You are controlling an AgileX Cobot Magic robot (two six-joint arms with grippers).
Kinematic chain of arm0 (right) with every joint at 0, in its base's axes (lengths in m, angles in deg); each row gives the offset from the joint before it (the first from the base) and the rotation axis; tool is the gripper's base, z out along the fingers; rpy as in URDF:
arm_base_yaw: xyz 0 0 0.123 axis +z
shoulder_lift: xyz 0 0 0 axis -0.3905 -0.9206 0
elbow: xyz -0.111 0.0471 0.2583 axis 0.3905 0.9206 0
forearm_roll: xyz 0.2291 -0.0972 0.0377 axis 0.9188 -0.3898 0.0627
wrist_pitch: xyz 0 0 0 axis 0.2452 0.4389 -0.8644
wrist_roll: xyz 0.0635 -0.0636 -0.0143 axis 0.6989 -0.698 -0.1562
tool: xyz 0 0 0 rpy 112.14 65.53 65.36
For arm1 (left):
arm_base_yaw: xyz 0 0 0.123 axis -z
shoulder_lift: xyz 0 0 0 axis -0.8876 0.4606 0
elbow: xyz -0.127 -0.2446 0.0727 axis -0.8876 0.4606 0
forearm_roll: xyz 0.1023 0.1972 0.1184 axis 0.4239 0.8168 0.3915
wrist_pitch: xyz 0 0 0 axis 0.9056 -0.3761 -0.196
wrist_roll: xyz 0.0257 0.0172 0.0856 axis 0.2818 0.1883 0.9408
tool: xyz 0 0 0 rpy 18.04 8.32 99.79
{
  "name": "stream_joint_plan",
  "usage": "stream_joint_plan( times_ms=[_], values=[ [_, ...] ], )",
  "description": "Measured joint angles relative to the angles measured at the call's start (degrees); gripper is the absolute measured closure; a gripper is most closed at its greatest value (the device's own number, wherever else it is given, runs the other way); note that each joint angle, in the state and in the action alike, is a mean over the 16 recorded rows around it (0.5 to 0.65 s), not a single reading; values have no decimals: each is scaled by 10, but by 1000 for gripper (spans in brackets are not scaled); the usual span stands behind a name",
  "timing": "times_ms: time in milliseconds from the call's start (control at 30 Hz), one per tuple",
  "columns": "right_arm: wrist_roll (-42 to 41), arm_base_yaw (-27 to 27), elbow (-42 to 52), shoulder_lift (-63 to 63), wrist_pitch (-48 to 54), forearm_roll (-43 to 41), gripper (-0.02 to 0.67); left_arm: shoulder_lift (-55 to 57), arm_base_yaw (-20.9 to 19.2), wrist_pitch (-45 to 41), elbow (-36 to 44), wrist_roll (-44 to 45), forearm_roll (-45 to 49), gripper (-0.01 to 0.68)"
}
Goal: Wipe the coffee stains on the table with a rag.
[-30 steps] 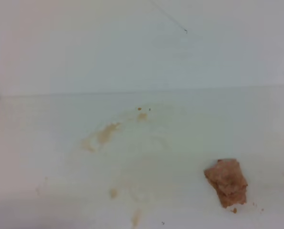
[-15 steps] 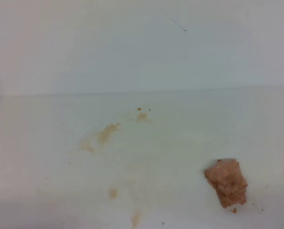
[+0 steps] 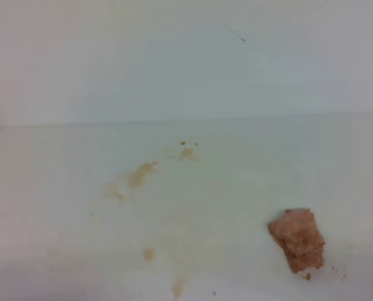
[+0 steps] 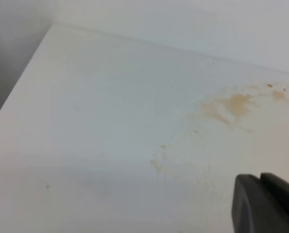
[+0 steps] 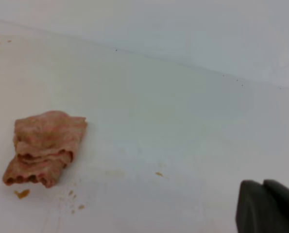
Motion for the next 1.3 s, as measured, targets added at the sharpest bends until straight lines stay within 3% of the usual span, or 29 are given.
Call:
stream_joint_plan(
  times_ms=[1300],
  values=[
    [0,0,0,-1,0,0,649,0,0,0,0,0,0,675]
  ],
)
